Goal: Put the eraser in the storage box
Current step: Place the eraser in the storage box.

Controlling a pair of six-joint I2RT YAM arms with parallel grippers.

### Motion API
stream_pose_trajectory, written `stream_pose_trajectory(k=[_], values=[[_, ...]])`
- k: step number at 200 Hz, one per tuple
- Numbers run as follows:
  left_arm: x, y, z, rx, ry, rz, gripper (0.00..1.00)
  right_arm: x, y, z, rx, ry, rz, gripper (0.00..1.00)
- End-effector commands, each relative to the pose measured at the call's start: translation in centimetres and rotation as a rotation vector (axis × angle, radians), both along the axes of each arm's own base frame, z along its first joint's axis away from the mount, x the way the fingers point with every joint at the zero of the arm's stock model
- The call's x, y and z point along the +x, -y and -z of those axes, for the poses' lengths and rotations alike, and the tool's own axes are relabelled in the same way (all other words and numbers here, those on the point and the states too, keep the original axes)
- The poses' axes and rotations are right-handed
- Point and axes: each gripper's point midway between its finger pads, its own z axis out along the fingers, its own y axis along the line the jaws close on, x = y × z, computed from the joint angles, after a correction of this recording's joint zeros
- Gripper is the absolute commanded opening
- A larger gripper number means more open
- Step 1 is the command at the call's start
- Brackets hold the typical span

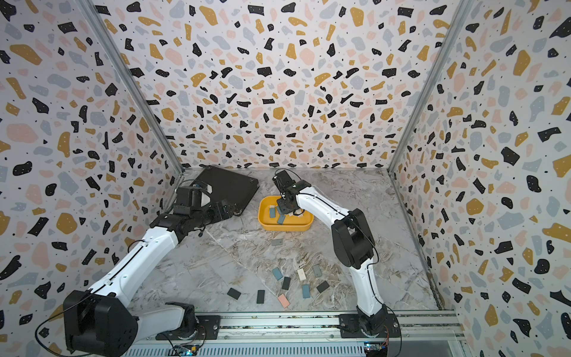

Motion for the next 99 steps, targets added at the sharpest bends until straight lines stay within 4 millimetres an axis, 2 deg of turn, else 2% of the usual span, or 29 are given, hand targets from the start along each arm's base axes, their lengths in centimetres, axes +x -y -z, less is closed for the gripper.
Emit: stream_pose_trajectory(k=[1,47,99], values=[[1.0,0.2,-1.4,-0.011,0.042,0.006,0.96,0.6,-0.5,-1.5,0.025,0.013,-0.014,0.18],[1.0,0.0,-1.3,-0.001,0.038,0.004,0.96,1.8,-0.6,0.7,0.021,-0.014,-0.003,0.18],[1.1,0.0,-1.1,0.006,0.032,0.004,0.96,3.1,-0.5,1.6,0.024,-0.020,0.008,0.18]])
